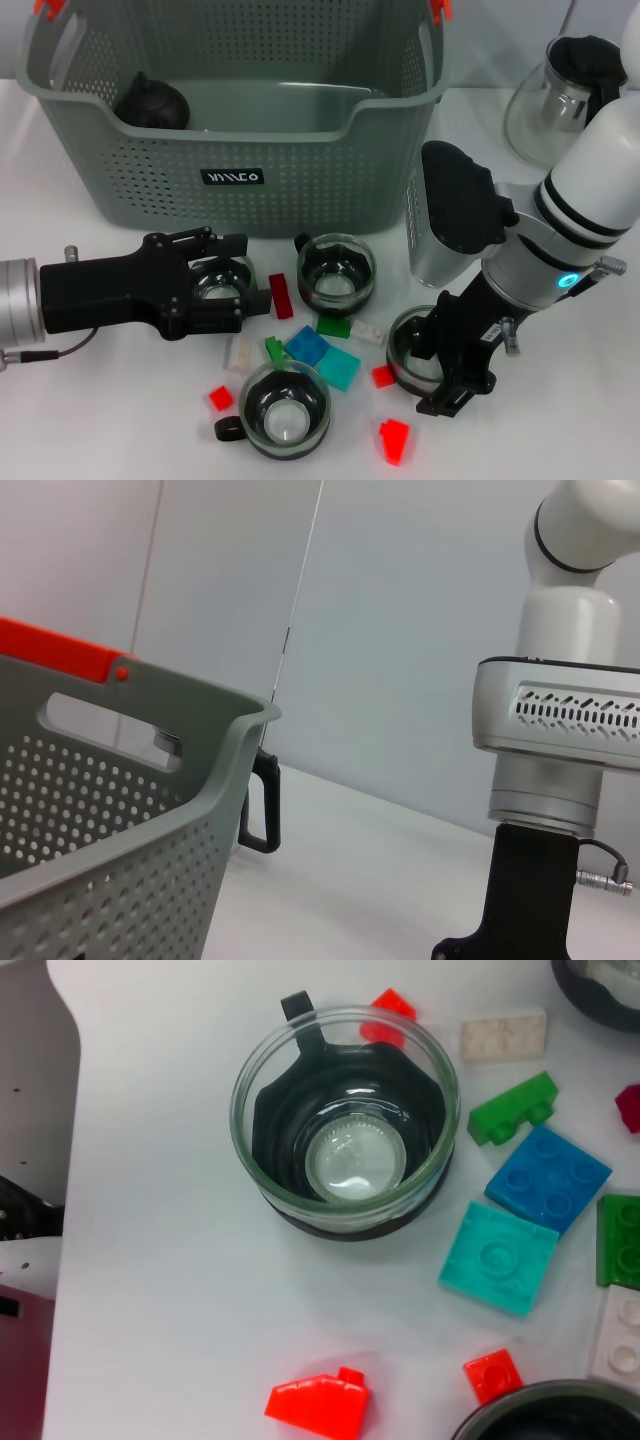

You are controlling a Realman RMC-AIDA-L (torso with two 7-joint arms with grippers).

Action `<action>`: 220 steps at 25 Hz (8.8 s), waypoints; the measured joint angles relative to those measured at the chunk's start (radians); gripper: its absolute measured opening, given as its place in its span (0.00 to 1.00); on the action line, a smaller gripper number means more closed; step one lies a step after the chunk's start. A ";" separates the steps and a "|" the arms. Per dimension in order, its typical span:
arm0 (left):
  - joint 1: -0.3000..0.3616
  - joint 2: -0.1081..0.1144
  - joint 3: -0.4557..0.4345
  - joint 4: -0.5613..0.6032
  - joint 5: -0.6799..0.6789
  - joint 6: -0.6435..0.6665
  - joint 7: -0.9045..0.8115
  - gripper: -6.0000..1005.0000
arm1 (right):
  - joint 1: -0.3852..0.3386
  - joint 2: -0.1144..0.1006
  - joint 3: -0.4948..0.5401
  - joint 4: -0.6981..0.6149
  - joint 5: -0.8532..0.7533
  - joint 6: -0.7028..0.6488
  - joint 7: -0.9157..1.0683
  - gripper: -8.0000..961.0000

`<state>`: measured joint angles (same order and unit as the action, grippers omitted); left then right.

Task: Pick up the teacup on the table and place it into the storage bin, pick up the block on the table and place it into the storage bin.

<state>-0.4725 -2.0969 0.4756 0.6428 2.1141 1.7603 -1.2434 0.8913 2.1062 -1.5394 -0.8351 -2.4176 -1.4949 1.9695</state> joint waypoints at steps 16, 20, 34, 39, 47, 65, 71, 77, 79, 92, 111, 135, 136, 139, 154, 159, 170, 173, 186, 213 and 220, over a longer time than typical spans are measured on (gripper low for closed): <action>0.000 0.001 0.000 -0.023 0.000 -0.016 0.017 0.82 | 0.001 -0.003 -0.007 0.023 0.000 0.015 0.009 0.33; 0.000 0.002 0.000 -0.023 0.001 -0.016 0.017 0.82 | -0.008 -0.003 -0.002 0.012 0.005 0.011 0.009 0.24; 0.024 0.006 -0.015 -0.016 0.006 -0.004 0.018 0.82 | -0.075 -0.011 0.125 -0.158 0.007 -0.154 0.046 0.08; 0.025 0.006 -0.017 -0.017 0.006 -0.003 0.021 0.82 | -0.102 -0.011 0.171 -0.234 0.005 -0.205 0.054 0.07; 0.019 0.008 -0.017 -0.019 0.006 -0.002 0.021 0.82 | -0.109 -0.012 0.225 -0.304 0.008 -0.260 0.058 0.07; 0.018 0.008 -0.017 -0.020 0.006 -0.009 0.021 0.82 | -0.101 -0.012 0.272 -0.321 0.022 -0.272 0.041 0.07; 0.018 0.008 -0.017 -0.020 0.006 -0.011 0.021 0.82 | -0.102 -0.012 0.273 -0.322 0.024 -0.270 0.040 0.07; 0.018 0.008 -0.017 -0.020 0.006 -0.012 0.022 0.82 | -0.085 -0.012 0.306 -0.336 0.077 -0.276 0.022 0.07; 0.018 0.008 -0.017 -0.019 0.006 -0.012 0.022 0.82 | -0.072 -0.012 0.339 -0.355 0.100 -0.277 0.017 0.07; 0.016 0.009 -0.017 -0.022 0.007 -0.012 0.023 0.82 | 0.106 -0.012 0.520 -0.431 0.141 -0.128 0.004 0.07; 0.013 0.003 -0.027 -0.037 -0.013 -0.013 -0.008 0.82 | 0.348 -0.007 0.514 0.290 0.199 0.706 -0.345 0.07; 0.000 0.010 -0.028 -0.051 -0.017 -0.033 -0.008 0.82 | 0.342 -0.007 0.505 0.500 0.371 0.888 -0.530 0.07; 0.000 0.009 -0.028 -0.051 -0.017 -0.033 -0.008 0.82 | 0.341 -0.007 0.505 0.500 0.371 0.889 -0.530 0.07; 0.000 0.009 -0.028 -0.051 -0.017 -0.033 -0.008 0.82 | 0.334 -0.007 0.505 0.500 0.372 0.889 -0.530 0.07; 0.002 0.005 -0.028 -0.059 -0.017 -0.033 -0.003 0.82 | 0.306 -0.003 0.505 0.514 0.376 0.878 -0.529 0.07; 0.000 0.007 -0.028 -0.065 -0.017 -0.033 -0.002 0.82 | 0.304 -0.002 0.504 0.515 0.376 0.879 -0.529 0.07; 0.000 0.009 -0.028 -0.065 -0.017 -0.033 -0.002 0.82 | 0.302 -0.002 0.474 0.507 0.373 0.878 -0.505 0.21; 0.000 0.009 -0.028 -0.064 -0.016 -0.033 -0.002 0.82 | 0.302 -0.002 0.454 0.499 0.372 0.881 -0.490 0.27; -0.001 0.012 -0.028 -0.055 -0.017 -0.028 -0.002 0.82 | 0.205 -0.001 0.426 0.239 0.394 0.821 -0.401 0.65; -0.010 0.026 -0.017 -0.034 0.032 -0.015 0.001 0.82 | -0.247 -0.032 0.439 -0.485 0.384 -0.207 -0.136 0.64; -0.003 0.024 -0.020 -0.034 0.033 -0.015 0.002 0.82 | -0.128 -0.011 0.425 -0.399 0.147 -0.250 -0.074 0.64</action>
<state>-0.4750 -2.0727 0.4553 0.6091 2.1473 1.7456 -1.2416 0.7631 2.0951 -1.1147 -1.2339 -2.2701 -1.7453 1.8951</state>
